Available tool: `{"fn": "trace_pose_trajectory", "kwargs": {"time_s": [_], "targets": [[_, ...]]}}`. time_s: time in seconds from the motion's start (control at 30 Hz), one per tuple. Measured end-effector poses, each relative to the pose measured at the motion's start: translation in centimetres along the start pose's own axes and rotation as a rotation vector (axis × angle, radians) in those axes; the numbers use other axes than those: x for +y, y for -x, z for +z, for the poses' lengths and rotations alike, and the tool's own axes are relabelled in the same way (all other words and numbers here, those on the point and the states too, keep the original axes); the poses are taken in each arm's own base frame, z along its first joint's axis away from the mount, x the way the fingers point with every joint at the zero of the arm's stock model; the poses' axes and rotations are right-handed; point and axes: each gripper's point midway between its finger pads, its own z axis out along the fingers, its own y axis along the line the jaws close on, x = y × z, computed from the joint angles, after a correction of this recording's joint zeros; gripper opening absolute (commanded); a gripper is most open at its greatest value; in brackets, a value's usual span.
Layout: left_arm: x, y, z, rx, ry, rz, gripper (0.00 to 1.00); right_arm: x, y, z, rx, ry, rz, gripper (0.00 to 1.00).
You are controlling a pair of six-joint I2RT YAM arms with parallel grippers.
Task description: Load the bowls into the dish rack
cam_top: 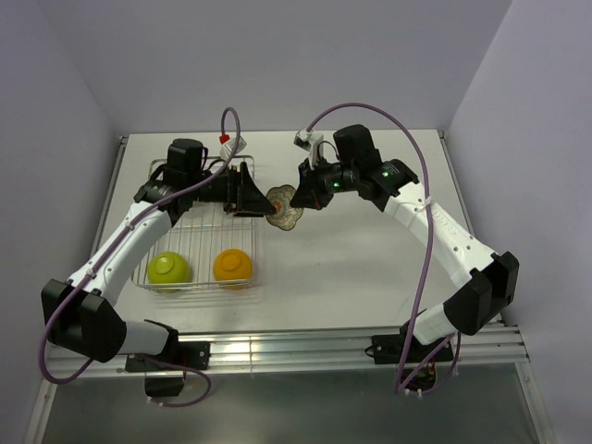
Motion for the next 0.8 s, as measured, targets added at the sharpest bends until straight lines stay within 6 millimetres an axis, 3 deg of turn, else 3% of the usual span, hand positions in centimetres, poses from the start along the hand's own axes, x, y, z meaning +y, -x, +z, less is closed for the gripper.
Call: {"fn": "trace_pose_trajectory", "kwargs": {"time_s": [0.33, 0.43, 0.63, 0.73, 0.77, 0.8], "targets": [[-0.31, 0.37, 0.15, -0.013, -0.019, -0.003, 0.65, 0.15, -0.01, 0.0, 0.0, 0.008, 0.0, 0.0], [-0.38, 0.44, 0.18, -0.015, -0.025, -0.005, 0.6, 0.22, -0.01, 0.0, 0.0, 0.012, 0.0, 0.0], [-0.46, 0.3, 0.18, -0.013, -0.035, -0.002, 0.3, 0.34, -0.26, -0.01, 0.01, 0.014, 0.015, 0.0], [-0.37, 0.18, 0.26, -0.013, -0.039, -0.005, 0.11, 0.34, -0.3, -0.01, 0.012, 0.014, 0.018, 0.0], [-0.32, 0.11, 0.27, -0.013, -0.04, -0.006, 0.0, 0.34, -0.37, -0.01, 0.014, 0.014, 0.02, 0.0], [-0.32, 0.06, 0.26, -0.014, -0.041, -0.008, 0.0, 0.34, -0.44, -0.02, 0.017, 0.014, 0.022, 0.0]]}}
